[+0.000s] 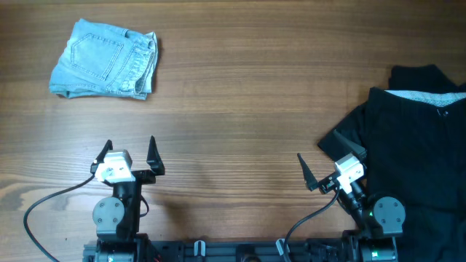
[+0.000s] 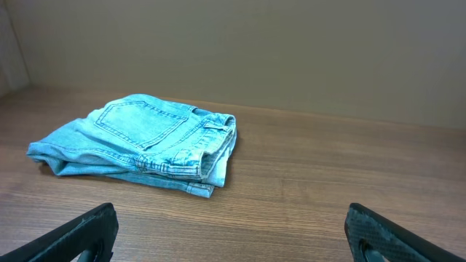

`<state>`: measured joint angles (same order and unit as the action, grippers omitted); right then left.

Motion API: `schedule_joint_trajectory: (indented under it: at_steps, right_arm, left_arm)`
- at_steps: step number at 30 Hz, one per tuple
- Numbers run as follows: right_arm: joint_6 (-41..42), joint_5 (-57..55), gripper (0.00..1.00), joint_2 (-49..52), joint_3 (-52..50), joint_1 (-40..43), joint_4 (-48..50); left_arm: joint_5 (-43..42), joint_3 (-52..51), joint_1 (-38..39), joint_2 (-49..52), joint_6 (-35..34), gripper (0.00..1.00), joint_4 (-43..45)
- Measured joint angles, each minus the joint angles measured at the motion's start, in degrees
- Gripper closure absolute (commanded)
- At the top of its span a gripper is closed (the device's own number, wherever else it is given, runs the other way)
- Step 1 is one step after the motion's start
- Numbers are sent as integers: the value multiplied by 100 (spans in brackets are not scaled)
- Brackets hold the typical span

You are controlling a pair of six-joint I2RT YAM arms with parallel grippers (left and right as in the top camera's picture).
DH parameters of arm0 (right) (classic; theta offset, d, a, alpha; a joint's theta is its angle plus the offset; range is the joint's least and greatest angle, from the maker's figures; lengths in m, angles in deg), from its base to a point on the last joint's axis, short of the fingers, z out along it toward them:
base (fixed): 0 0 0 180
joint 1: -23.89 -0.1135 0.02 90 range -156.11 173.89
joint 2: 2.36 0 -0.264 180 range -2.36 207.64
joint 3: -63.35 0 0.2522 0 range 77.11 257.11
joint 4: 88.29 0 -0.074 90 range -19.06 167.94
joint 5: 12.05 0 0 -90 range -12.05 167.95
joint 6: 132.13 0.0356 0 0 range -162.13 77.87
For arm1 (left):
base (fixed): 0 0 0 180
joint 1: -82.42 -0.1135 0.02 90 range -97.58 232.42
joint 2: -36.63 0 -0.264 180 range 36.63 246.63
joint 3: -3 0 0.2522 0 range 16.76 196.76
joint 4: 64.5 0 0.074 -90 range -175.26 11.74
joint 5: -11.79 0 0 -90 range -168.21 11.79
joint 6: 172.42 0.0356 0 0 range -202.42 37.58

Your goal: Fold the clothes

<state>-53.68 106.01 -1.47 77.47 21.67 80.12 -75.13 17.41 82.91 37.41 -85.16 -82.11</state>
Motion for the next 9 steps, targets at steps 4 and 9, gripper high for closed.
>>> schedule_joint_trajectory:
  at_steps: [4, 9]
  right_arm:
    - [0, 0, 0, 0, 0, 0, 0]
    - [0, 0, 0, 0, 0, 0, 0]
  left_arm:
    - [0, 0, 0, 2, 2, 0, 0]
    - [0, 0, 0, 2, 0, 0, 0]
